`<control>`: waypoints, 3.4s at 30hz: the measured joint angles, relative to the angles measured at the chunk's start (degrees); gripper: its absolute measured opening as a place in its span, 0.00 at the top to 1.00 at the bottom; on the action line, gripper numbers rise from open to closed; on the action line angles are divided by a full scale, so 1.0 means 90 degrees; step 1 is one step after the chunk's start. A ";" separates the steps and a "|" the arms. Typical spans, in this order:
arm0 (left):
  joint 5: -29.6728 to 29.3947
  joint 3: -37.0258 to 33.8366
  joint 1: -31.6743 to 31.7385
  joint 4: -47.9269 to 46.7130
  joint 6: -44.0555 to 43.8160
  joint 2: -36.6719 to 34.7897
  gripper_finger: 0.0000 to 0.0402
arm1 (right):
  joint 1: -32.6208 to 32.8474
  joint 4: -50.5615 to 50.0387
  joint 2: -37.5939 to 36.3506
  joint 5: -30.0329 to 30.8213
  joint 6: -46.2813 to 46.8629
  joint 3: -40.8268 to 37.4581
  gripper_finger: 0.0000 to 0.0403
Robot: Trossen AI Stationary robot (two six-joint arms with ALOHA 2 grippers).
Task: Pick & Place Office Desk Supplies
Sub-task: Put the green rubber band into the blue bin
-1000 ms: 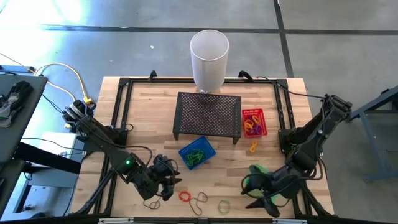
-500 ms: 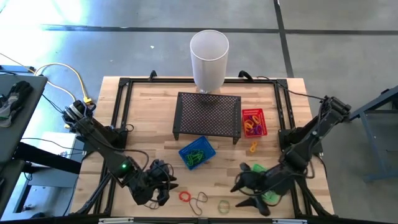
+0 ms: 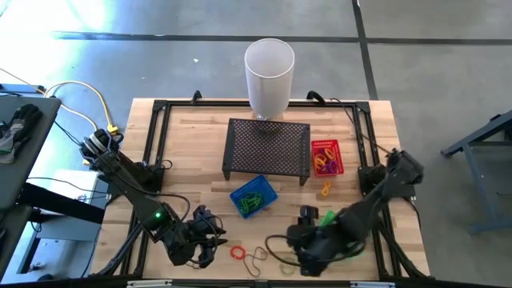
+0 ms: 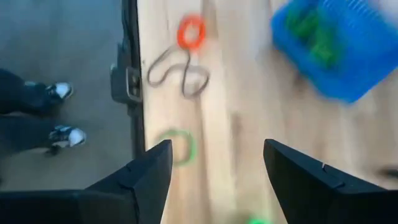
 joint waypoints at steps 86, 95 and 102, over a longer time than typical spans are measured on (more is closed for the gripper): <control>-0.0050 0.0000 -0.0340 0.0010 -0.0832 0.0000 0.68 | -0.0079 0.1408 0.2554 -0.1366 -0.1695 -0.0970 0.99; 0.0126 0.0000 -0.0340 0.0010 -0.0930 0.0000 0.68 | -0.0119 -0.0091 0.2003 -0.0569 -0.1900 -0.0991 1.00; 0.0464 0.0000 -0.0420 -0.0005 -0.0930 0.0000 0.68 | -0.0649 -0.0100 0.1100 0.0019 -0.2298 -0.0916 1.00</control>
